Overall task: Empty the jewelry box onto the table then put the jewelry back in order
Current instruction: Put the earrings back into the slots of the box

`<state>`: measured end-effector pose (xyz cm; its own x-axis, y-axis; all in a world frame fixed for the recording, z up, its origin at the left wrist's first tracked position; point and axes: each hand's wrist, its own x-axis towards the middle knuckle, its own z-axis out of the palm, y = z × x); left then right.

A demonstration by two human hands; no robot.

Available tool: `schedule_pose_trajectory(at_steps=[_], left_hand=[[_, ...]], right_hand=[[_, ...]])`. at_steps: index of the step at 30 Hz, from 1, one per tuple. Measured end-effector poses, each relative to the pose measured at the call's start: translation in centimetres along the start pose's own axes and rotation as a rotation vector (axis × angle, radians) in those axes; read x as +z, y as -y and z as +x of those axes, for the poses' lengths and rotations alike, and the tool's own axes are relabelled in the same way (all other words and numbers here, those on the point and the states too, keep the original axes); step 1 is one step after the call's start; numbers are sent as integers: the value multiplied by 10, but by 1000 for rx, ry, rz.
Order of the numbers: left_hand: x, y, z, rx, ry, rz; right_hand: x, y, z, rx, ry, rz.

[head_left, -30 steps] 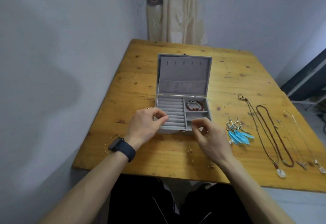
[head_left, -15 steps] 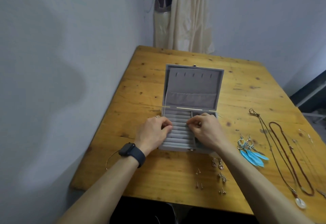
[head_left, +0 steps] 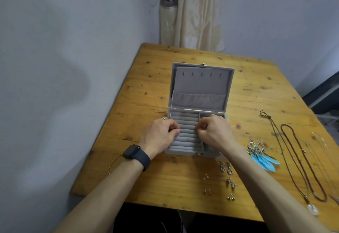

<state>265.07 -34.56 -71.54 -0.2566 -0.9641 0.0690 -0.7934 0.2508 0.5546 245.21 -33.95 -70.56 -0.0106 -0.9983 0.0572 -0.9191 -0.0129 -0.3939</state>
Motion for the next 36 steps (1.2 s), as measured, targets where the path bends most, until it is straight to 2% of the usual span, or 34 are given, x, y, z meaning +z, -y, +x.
schedule_pose_trajectory(at_steps=[4, 9, 12, 18, 26, 32, 36], left_hand=[[-4, -3, 2, 1, 24, 42], [-8, -19, 13, 56, -10, 205], [-8, -33, 23, 80, 48, 203], [-2, -43, 44, 33, 183, 264], [8, -45, 41, 57, 130, 226], [15, -49, 32, 46, 23, 220], [17, -51, 26, 99, 17, 288]], right_hand=[[1, -3, 3, 45, -53, 15], [3, -3, 1, 28, -61, 51], [-3, -10, -11, 45, -130, 158], [-22, -34, -71, 97, -281, 327], [-26, -68, -143, 232, -372, 440], [-2, -84, -182, 197, -450, 232], [13, -89, -196, 159, -455, 102]])
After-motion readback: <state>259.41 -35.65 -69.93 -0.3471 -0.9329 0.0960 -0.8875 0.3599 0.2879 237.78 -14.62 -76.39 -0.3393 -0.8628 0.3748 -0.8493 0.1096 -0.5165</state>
